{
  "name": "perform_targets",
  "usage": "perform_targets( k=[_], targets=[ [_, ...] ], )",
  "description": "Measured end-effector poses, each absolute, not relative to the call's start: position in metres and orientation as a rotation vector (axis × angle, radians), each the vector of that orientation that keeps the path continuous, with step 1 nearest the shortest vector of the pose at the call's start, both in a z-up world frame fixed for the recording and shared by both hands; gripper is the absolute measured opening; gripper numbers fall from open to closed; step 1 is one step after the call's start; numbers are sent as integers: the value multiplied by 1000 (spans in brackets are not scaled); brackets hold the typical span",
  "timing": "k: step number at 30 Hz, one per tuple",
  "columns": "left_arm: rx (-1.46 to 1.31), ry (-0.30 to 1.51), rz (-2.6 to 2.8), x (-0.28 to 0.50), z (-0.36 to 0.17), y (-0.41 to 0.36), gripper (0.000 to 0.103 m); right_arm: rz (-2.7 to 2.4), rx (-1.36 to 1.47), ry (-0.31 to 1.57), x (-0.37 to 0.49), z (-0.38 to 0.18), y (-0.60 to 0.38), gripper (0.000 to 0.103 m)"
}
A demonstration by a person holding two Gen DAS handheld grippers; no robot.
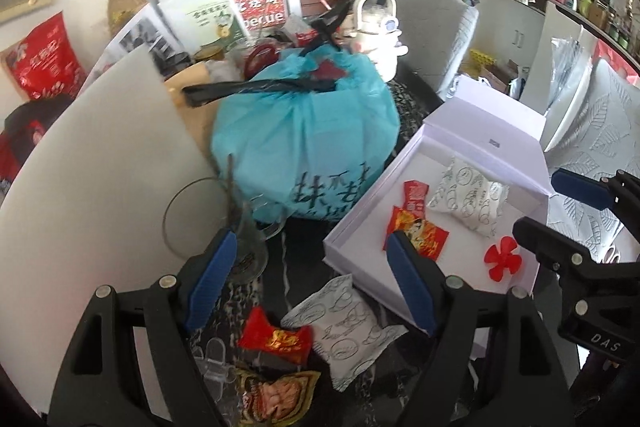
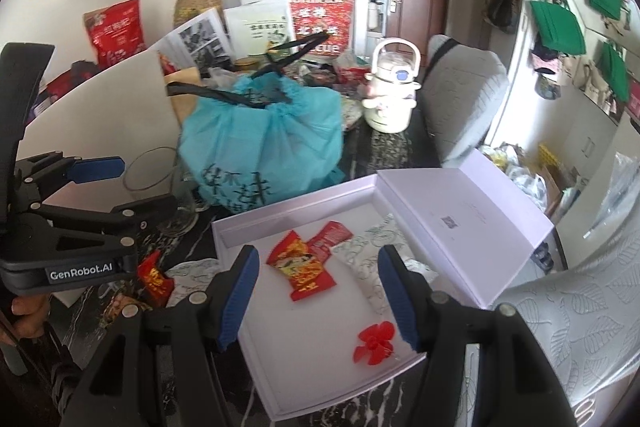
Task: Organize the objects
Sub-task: 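Withdraw both grippers from the box back toward the remaining snacks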
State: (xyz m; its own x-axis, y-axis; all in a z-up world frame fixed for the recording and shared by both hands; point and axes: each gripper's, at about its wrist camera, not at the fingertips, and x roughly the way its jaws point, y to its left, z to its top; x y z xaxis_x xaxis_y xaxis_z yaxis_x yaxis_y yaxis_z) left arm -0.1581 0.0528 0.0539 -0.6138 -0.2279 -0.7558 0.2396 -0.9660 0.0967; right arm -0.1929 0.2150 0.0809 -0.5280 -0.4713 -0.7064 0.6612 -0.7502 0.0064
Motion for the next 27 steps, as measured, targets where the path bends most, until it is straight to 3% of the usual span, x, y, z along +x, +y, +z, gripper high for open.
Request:
perform_targets(
  k=[27],
  targets=[
    [1158, 37, -2499, -114, 55, 29, 77, -2089, 914, 428, -163, 71, 169, 64]
  ],
)
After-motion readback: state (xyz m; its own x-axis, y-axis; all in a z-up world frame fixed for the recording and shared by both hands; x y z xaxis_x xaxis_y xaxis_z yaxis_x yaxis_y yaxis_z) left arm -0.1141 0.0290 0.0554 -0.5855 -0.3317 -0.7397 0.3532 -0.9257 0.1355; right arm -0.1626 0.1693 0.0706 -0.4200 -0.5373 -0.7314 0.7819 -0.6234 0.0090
